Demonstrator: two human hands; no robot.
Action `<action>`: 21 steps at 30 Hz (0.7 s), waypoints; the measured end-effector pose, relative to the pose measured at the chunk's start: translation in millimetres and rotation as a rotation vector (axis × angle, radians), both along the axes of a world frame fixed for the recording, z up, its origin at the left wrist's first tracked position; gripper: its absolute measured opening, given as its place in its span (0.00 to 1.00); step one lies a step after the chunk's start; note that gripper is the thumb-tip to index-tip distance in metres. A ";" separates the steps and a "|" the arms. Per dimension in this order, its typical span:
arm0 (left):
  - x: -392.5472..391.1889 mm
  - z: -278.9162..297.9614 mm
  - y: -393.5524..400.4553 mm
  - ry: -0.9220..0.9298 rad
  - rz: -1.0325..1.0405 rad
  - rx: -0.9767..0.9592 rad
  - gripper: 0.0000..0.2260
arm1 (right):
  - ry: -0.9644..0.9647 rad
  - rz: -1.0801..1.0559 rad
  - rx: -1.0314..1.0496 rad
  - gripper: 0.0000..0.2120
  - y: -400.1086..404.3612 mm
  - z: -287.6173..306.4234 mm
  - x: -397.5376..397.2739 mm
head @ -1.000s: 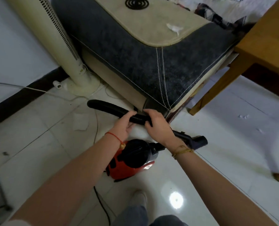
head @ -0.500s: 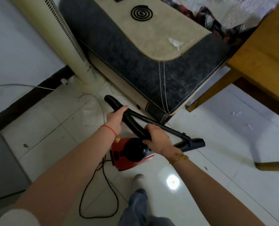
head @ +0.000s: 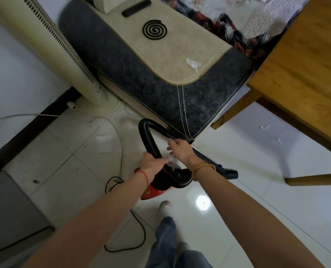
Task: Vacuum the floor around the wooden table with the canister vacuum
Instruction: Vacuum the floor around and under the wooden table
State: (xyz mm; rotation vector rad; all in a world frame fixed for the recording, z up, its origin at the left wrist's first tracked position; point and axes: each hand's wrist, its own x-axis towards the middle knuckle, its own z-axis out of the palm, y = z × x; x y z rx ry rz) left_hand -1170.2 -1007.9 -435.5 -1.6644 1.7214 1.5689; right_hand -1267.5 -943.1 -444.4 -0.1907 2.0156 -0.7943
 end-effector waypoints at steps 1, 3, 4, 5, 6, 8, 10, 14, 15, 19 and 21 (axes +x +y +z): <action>1.4 5.7 9.6 0.023 -0.034 0.016 0.10 | -0.036 -0.005 0.003 0.23 -5.8 6.1 -0.2; 2.4 15.0 24.0 0.056 -0.103 0.050 0.07 | -0.065 0.024 0.026 0.26 -13.4 14.0 0.0; 3.3 16.8 29.3 0.063 -0.113 0.075 0.07 | -0.056 0.059 0.047 0.26 -15.7 16.5 0.9; 2.5 18.8 32.7 0.063 -0.118 0.094 0.09 | -0.036 0.091 0.070 0.25 -17.2 19.2 1.8; 0.8 20.6 33.9 0.045 -0.137 0.096 0.12 | -0.012 0.102 0.080 0.24 -18.2 21.1 2.5; -4.0 22.0 30.2 -0.016 -0.193 0.110 0.13 | 0.000 0.083 0.063 0.23 -18.6 24.0 2.2; -8.6 23.6 23.4 -0.027 -0.188 0.225 0.09 | -0.013 0.063 0.054 0.25 -17.2 28.2 0.7; -22.8 24.3 -2.4 -0.041 0.024 0.419 0.08 | 0.021 0.052 0.092 0.24 -8.6 28.2 0.8; -29.2 19.9 -13.0 -0.069 0.067 0.327 0.09 | 0.030 0.056 0.102 0.24 -5.3 26.7 0.8; -52.3 -4.6 -46.8 -0.178 0.107 0.020 0.23 | 0.020 0.113 0.133 0.24 14.1 20.4 -1.0; -60.9 -19.1 -48.3 -0.193 0.030 -0.008 0.26 | 0.008 0.133 0.146 0.23 25.8 17.4 -0.1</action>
